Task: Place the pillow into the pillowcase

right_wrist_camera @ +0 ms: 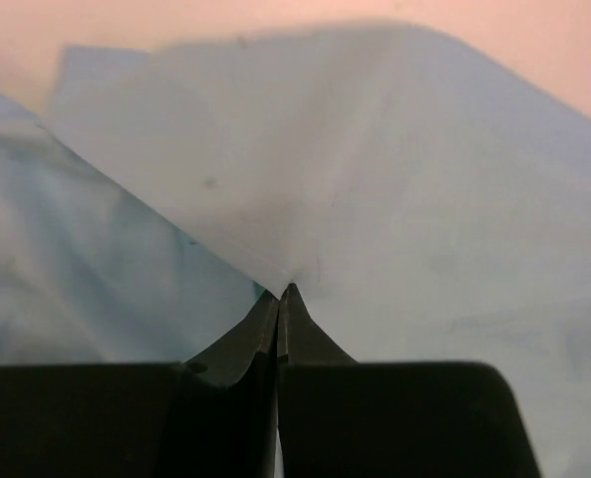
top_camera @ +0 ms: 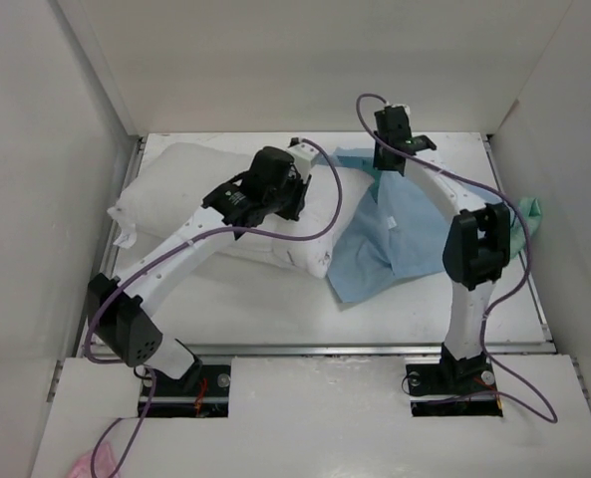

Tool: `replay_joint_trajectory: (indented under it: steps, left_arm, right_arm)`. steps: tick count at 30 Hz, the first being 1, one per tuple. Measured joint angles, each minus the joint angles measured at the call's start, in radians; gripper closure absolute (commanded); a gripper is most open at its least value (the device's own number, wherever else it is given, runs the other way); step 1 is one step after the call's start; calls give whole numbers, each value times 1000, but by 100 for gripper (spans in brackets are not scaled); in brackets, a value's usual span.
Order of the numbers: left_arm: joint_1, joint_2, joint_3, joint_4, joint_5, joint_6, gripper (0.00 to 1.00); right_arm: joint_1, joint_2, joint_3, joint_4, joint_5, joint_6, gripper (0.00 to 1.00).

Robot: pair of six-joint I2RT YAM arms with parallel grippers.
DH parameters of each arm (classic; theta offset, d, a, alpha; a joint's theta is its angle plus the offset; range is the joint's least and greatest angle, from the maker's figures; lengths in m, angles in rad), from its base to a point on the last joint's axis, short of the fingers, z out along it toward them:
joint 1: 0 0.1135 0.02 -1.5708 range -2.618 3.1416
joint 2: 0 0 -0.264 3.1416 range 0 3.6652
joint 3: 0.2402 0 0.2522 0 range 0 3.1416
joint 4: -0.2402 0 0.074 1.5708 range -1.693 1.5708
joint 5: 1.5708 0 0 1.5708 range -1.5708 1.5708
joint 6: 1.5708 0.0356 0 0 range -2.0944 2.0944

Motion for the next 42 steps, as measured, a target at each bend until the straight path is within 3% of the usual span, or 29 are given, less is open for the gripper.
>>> replay_joint_trajectory:
  steps: [5,12,18,27,38,41,42]
  left_arm:
    - [-40,65,5,5,-13,-21,100]
    - [-47,246,157,43,-49,-65,100]
    - [-65,274,233,92,-84,-85,100]
    - [-78,281,260,183,-30,-90,100]
    - [-108,484,273,471,-135,-228,100]
    - [-109,488,253,556,-159,-272,100]
    - [-108,488,243,595,-169,-286,100]
  right_arm:
    - [0,-208,-68,3,-67,-35,100]
    - [4,-391,-177,-23,-129,-98,100]
    - [29,-407,-216,-70,-141,-131,100]
    - [35,-440,-216,-96,-193,-149,100]
    - [32,-507,-169,-155,-330,-168,100]
    - [32,-513,-200,-152,-339,-160,68]
    - [33,-513,-213,-158,-344,-155,61]
